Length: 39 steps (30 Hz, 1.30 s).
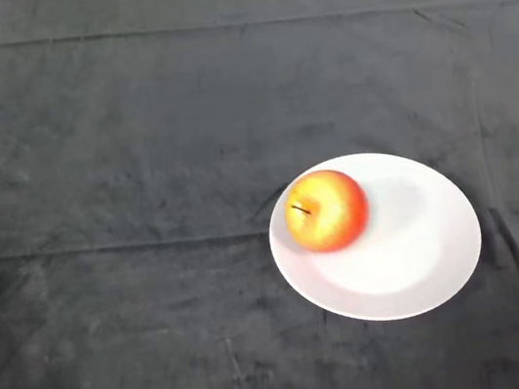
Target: Move the apple to the plate
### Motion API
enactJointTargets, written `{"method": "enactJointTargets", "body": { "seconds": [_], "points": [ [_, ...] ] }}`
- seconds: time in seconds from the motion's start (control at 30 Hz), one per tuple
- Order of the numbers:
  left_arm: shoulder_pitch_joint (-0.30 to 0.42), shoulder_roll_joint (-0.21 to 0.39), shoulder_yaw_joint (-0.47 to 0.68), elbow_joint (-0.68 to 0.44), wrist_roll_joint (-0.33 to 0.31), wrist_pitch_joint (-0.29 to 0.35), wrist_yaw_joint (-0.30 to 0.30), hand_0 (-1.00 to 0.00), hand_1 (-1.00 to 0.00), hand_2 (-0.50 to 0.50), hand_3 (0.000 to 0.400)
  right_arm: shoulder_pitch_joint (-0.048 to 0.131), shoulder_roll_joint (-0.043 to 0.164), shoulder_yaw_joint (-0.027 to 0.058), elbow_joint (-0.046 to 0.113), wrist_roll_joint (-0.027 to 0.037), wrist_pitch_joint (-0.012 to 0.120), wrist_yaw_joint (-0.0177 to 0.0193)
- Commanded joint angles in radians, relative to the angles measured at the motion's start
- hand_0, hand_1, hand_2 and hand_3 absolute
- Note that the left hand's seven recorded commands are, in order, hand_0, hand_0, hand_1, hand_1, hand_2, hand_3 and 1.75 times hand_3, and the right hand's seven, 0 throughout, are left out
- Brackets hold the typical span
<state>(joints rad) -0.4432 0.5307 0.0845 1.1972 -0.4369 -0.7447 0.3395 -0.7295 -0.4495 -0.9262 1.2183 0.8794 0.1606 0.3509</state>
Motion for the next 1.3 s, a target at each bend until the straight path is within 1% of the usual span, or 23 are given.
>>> {"method": "enactJointTargets", "body": {
  "seconds": [0.03, 0.4, 0.67, 0.9, 1.3],
  "points": [
    [0.035, 0.032, 0.041, 0.023, -0.028, 0.019, -0.013, 0.0, 0.0, 0.0, 0.0, -0.004, -0.025, -0.009, 0.001, 0.0074, -0.006, 0.001],
    [0.043, 0.03, 0.188, 0.011, -0.132, 0.072, -0.041, 0.0, 0.0, 0.0, 0.0, -0.003, -0.025, -0.0089, 0.0, 0.0073, -0.005, 0.0007],
    [0.033, 0.021, 0.261, -0.003, -0.176, 0.098, -0.064, 0.0, 0.0, 0.0, 0.0, -0.003, -0.025, -0.0089, 0.0, 0.0074, -0.005, 0.0006],
    [0.034, 0.019, 0.306, -0.013, -0.191, 0.104, -0.086, 0.0, 0.0, 0.0, 0.0, -0.003, -0.024, -0.0089, 0.0, 0.0074, -0.005, 0.0005],
    [0.037, 0.014, 0.357, -0.023, -0.192, 0.102, -0.111, 0.0, 0.0, 0.0, 0.0, -0.003, -0.024, -0.0089, 0.0, 0.0075, -0.005, 0.0004]
  ]
}}
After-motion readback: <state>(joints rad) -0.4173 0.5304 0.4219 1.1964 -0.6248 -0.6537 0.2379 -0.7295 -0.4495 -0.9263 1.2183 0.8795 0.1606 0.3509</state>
